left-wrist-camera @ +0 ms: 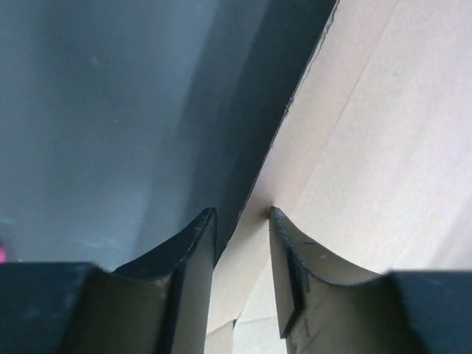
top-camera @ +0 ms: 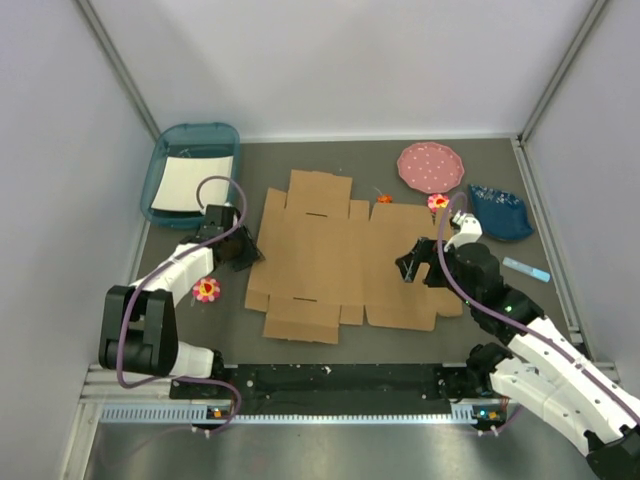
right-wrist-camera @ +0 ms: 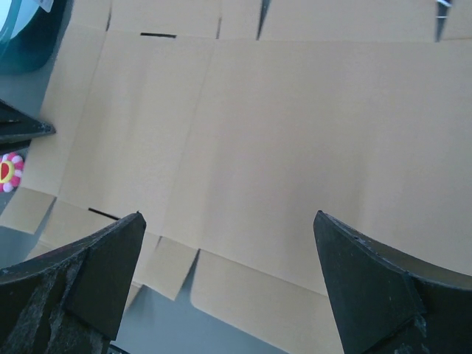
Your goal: Fold the paper box
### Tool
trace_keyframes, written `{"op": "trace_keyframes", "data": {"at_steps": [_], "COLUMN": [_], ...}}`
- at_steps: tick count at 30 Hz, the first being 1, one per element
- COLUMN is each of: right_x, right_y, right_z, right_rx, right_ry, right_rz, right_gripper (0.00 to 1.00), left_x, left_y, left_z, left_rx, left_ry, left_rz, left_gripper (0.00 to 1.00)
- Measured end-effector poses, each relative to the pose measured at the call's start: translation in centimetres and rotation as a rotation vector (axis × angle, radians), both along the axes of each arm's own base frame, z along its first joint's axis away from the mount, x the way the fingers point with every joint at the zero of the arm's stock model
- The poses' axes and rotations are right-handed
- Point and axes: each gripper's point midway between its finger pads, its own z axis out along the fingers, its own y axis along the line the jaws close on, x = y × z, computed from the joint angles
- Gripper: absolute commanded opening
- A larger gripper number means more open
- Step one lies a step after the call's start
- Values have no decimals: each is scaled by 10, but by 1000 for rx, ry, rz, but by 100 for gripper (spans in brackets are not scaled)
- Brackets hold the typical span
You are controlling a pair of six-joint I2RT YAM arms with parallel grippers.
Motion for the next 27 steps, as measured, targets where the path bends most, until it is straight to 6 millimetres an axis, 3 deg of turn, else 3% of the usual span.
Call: {"op": "trace_keyframes", "data": {"at_steps": [3, 6, 12, 16, 20, 24, 27], "right_x": [0, -1, -2, -1, 0, -2, -4], "right_y": [0, 1, 0, 1, 0, -6, -13], "right_z": [0, 0, 1, 16, 38, 73, 115], "right_rx": [2, 2, -4, 6, 19, 23, 39], "right_ry": [1, 1, 9, -8, -49, -109, -186], "right_rz": [3, 4, 5, 6, 7, -2, -11], "right_gripper": [99, 99, 99, 99, 99, 99, 99], "left_x": [5, 8, 14, 17, 24, 30, 27], "left_y": [-11, -20, -31, -43, -64, -85, -98], "left_z": [7, 19, 53, 84, 137, 212, 274], "left_rx": [-50, -93, -144, -203, -300, -404, -478], "left_ry": [-33, -75, -181, -269, -411, -591, -728], "left_rz": [-43, -78, -141, -196, -298, -422, -520], "left_gripper": [12, 0, 0, 0, 0, 0, 0]}}
